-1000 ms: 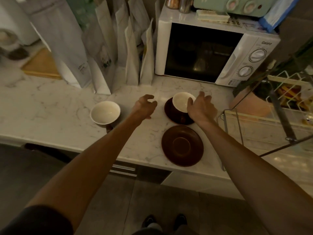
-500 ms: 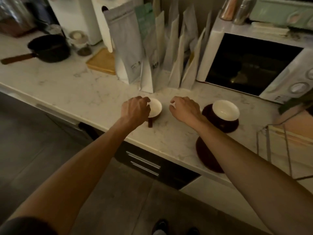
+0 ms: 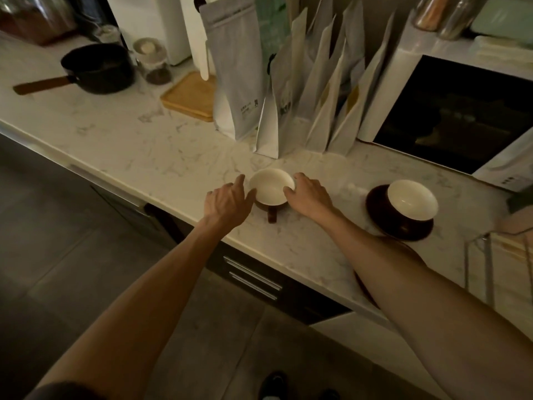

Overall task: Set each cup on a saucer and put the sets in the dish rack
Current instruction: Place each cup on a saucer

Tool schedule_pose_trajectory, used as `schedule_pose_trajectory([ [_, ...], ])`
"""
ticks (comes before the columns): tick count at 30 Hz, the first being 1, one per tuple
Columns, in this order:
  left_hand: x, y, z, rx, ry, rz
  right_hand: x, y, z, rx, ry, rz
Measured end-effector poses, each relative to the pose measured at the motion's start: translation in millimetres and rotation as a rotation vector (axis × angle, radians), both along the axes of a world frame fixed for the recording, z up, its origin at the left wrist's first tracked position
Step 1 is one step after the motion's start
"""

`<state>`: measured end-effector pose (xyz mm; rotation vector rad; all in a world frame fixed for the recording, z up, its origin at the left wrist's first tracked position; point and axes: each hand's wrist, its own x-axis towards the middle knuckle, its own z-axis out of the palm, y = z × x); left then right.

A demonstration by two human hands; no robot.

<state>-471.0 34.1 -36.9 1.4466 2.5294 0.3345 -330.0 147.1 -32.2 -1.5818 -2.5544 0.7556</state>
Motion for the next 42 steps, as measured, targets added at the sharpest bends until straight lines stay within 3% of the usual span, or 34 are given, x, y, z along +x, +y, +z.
schedule_pose_trajectory([
  [10, 0.1, 18.9, -24.5, 0.165, -0.308, -0.034, -5.0, -2.9, -1.5, -0.270, 0.242, -0.139],
  [23, 37.8, 18.5, 1.6, 0.210, -0.272, -0.158, 41.8, -14.5, 19.0, -0.241, 0.343, -0.263],
  [42, 191.7, 14.6, 11.4, 0.210, -0.312, -0.523, 220.8, -73.4, 32.3, -0.148, 0.415, -0.574],
])
